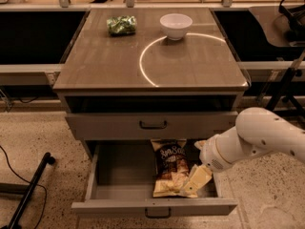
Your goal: Pick brown chip bag from middle drawer and place on counter
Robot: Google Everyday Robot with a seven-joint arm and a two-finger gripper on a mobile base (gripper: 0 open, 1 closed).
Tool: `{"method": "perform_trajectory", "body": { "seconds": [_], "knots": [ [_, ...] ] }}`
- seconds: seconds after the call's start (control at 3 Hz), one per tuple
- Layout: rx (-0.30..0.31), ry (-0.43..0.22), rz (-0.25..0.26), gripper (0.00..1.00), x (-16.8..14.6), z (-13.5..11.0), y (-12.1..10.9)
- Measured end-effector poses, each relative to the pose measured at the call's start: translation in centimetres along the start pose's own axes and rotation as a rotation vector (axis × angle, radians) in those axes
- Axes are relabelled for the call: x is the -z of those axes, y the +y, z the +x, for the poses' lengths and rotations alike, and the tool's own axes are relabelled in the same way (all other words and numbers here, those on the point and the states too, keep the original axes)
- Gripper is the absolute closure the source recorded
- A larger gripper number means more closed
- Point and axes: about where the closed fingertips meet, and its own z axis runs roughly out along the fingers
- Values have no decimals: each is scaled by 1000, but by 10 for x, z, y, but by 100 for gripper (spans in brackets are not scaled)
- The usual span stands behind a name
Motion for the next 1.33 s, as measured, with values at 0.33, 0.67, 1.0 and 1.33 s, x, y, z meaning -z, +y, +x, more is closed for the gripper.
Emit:
{"method": "perform_trajectory", "body": {
  "seconds": [0.33, 0.67, 1.0, 1.33],
  "knots": [
    [-39, 5, 22, 0, -32, 25, -19],
    [-92, -11, 28, 0, -68, 45, -43],
    [-101, -1, 34, 0, -75, 48, -46],
    [-135, 8, 45, 0, -97, 57, -67]
  ]
}}
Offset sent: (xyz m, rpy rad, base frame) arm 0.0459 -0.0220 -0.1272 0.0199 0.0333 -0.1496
